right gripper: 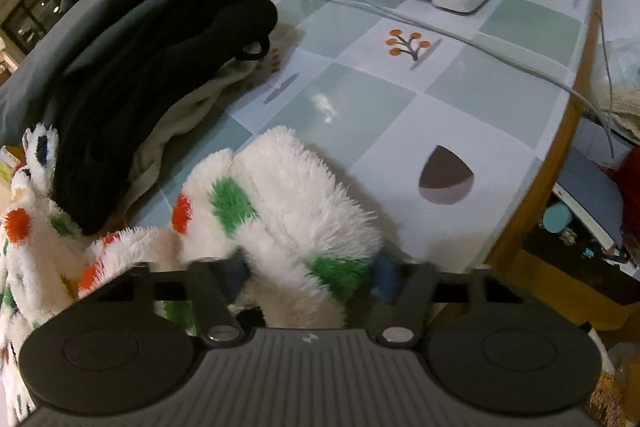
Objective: Fold clothes
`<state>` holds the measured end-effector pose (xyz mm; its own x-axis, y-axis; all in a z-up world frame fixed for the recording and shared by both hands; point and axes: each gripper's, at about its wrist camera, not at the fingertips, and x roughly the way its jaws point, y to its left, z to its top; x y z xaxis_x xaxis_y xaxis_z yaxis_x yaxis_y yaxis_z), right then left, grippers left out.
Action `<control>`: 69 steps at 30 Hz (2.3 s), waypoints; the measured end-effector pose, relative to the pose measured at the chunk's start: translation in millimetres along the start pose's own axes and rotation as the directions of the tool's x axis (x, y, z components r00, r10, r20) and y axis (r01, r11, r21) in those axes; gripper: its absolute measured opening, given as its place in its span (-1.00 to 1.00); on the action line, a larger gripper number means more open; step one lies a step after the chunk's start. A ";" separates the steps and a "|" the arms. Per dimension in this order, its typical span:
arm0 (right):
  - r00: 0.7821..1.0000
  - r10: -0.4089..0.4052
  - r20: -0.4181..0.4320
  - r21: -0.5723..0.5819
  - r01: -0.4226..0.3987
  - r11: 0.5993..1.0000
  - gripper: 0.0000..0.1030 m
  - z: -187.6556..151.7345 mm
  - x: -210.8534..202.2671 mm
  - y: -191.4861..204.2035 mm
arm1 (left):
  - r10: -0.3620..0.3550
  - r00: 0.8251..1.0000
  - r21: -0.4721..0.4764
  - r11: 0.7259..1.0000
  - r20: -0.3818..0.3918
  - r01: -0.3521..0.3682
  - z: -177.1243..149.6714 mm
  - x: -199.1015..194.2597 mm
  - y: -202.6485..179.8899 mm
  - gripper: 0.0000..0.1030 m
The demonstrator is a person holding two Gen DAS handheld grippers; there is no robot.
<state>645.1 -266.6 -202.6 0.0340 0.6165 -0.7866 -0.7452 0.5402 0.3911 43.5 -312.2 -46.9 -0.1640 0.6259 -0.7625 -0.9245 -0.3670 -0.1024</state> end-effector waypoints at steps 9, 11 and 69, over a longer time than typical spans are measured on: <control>0.981 0.067 0.184 -0.215 -0.026 0.976 -0.52 1.4 -77.9 71.1 | -0.040 0.999 -0.019 0.999 0.020 0.040 2.3 0.0 23.3 0.99; 0.967 0.109 0.230 -0.278 -0.042 0.960 -0.52 -2.4 -100.6 98.2 | -0.056 0.998 -0.026 0.998 0.033 0.057 6.7 -0.5 34.0 0.99; 0.991 0.135 -0.011 -0.609 -0.114 0.785 0.40 -196.8 -153.6 301.6 | -0.521 0.814 -0.079 0.851 -0.259 0.519 28.3 148.6 122.1 -0.48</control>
<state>284.0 -311.2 -57.9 -0.0742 0.6774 -0.7319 -0.9944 0.0054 0.1058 -103.5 -244.5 -154.6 0.4370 0.5221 -0.7324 -0.8446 -0.0418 -0.5337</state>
